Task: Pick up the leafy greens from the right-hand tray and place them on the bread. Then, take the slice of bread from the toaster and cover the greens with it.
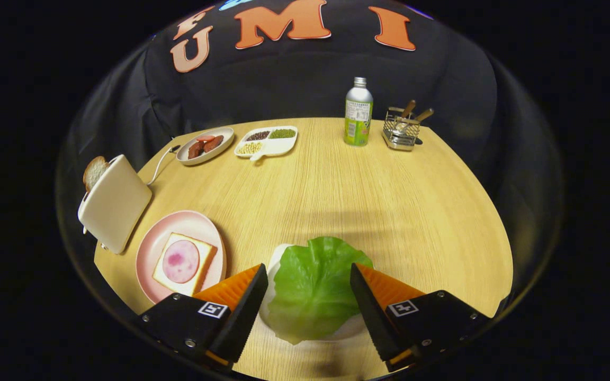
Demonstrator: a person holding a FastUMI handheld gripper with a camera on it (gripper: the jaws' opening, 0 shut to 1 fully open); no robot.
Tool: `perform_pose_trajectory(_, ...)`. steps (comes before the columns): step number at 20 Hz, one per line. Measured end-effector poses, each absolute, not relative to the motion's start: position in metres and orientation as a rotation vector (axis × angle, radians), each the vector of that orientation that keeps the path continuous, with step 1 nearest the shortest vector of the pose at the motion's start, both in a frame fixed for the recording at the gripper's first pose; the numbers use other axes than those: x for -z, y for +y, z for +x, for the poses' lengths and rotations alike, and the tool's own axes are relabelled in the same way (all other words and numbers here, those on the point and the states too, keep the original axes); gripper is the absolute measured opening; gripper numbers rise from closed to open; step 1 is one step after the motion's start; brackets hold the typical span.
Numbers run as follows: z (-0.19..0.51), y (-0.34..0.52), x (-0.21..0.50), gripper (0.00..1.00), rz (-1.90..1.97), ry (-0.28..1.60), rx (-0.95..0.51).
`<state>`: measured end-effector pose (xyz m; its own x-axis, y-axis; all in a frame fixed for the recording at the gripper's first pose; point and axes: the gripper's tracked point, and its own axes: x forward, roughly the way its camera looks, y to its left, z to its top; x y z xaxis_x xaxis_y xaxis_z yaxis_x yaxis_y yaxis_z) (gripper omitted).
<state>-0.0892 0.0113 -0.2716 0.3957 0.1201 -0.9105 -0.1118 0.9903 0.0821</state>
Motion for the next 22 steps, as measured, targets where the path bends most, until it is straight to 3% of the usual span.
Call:
perform_pose_trajectory(8, -0.109, 0.007, 0.309, 0.91, 0.039, 1.293, -0.077)
perform_pose_trajectory(14, -0.108, 0.006, 0.310, 0.83, -0.041, 1.251, -0.071)
perform_pose_trajectory(16, -0.106, 0.005, 0.310, 0.71, -0.036, 1.236, -0.058)
perform_pose_trajectory(19, -0.103, 0.004, 0.308, 0.35, -0.034, 1.195, -0.055)
perform_pose_trajectory(21, -0.101, 0.010, 0.306, 0.15, 0.027, 1.176, -0.077)
perform_pose_trajectory(22, -0.103, 0.018, 0.305, 0.11, 0.095, 1.179, -0.093)
